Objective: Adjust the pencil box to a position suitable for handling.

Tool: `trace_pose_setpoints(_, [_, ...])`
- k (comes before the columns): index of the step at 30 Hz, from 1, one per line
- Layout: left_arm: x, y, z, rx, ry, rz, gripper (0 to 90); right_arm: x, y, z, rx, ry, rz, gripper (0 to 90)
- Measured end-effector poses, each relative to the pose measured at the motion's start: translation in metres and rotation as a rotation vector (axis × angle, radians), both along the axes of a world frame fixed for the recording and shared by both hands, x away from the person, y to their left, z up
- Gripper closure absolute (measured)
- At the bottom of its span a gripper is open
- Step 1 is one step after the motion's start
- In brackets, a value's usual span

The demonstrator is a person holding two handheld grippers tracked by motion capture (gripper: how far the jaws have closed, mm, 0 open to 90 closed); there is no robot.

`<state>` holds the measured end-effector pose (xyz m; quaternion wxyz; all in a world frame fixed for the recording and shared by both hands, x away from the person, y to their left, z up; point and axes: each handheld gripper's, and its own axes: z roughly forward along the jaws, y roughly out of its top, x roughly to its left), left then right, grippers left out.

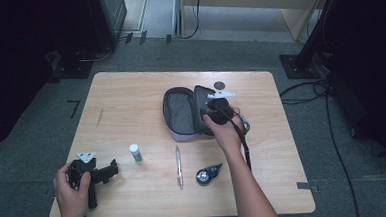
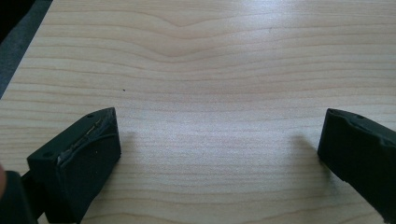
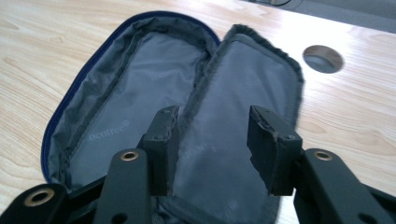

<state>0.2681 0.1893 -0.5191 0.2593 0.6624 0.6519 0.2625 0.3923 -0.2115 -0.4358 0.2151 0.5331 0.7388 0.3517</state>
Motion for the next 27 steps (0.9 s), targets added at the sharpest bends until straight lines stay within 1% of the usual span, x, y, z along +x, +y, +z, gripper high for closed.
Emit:
trace_pose_setpoints(2, [0.000, 0.000, 0.000, 0.000, 0.000, 0.000, 0.0, 0.006, 0.005, -0.003, -0.004, 0.009, 0.003, 56.7])
trace_pose_setpoints(6, [0.000, 0.000, 0.000, 0.000, 0.000, 0.000, 0.0, 0.015, 0.011, -0.009, -0.014, 0.008, 0.002, 59.8])
trace_pose_setpoints(7, [0.000, 0.000, 0.000, 0.000, 0.000, 0.000, 0.0, 0.019, 0.013, -0.012, -0.009, 0.010, -0.003, 60.6])
trace_pose_setpoints(8, [0.000, 0.000, 0.000, 0.000, 0.000, 0.000, 0.0, 0.019, 0.013, -0.012, -0.009, 0.010, -0.003, 60.6])
trace_pose_setpoints(10, [0.000, 0.000, 0.000, 0.000, 0.000, 0.000, 0.0, 0.024, 0.014, -0.015, -0.010, 0.028, -0.009, 61.5])
trace_pose_setpoints(11, [0.000, 0.000, 0.000, 0.000, 0.000, 0.000, 0.0, 0.029, 0.015, -0.016, -0.001, 0.043, -0.010, 62.5])
trace_pose_setpoints(12, [0.000, 0.000, 0.000, 0.000, 0.000, 0.000, 0.0, 0.029, 0.015, -0.016, -0.001, 0.043, -0.010, 62.5])
trace_pose_setpoints(13, [0.000, 0.000, 0.000, 0.000, 0.000, 0.000, 0.0, 0.031, 0.016, -0.018, -0.005, 0.050, -0.005, 63.1])
trace_pose_setpoints(14, [0.000, 0.000, 0.000, 0.000, 0.000, 0.000, 0.0, 0.034, 0.020, -0.019, -0.030, 0.063, -0.008, 66.4])
trace_pose_setpoints(15, [0.000, 0.000, 0.000, 0.000, 0.000, 0.000, 0.0, 0.034, 0.020, -0.019, -0.030, 0.063, -0.008, 66.4])
trace_pose_setpoints(16, [0.000, 0.000, 0.000, 0.000, 0.000, 0.000, 0.0, 0.037, 0.022, -0.021, -0.026, 0.071, -0.009, 69.4])
trace_pose_setpoints(17, [0.000, 0.000, 0.000, 0.000, -0.002, 0.000, 0.0, 0.037, 0.022, -0.021, -0.026, 0.071, -0.009, 69.4])
trace_pose_setpoints(18, [0.000, 0.000, 0.000, 0.000, -0.001, -0.003, 0.0, 0.038, 0.023, -0.022, -0.007, 0.085, -0.008, 70.7])
trace_pose_setpoints(20, [0.000, 0.000, 0.000, 0.000, -0.002, -0.003, 0.0, 0.040, 0.024, -0.026, -0.019, 0.102, -0.006, 73.6])
trace_pose_setpoints(21, [0.000, 0.000, 0.000, 0.000, -0.001, -0.003, 0.0, 0.041, 0.025, -0.028, -0.017, 0.109, 0.004, 76.1])
trace_pose_setpoints(22, [0.000, 0.000, 0.000, 0.000, -0.002, -0.003, 0.0, 0.042, 0.025, -0.029, -0.005, 0.116, 0.012, 76.9])
trace_pose_setpoints(24, [0.000, 0.000, 0.000, 0.000, -0.002, -0.004, 0.0, 0.042, 0.025, -0.030, 0.026, 0.114, 0.016, 76.4])
trace_pose_setpoints(25, [0.000, 0.000, 0.000, 0.000, -0.002, -0.004, 0.0, 0.042, 0.026, -0.030, 0.029, 0.114, 0.012, 76.3])
trace_pose_setpoints(27, [0.000, -0.001, 0.000, 0.001, 0.000, -0.003, 0.0, 0.041, 0.029, -0.031, -0.008, 0.107, 0.014, 77.2])
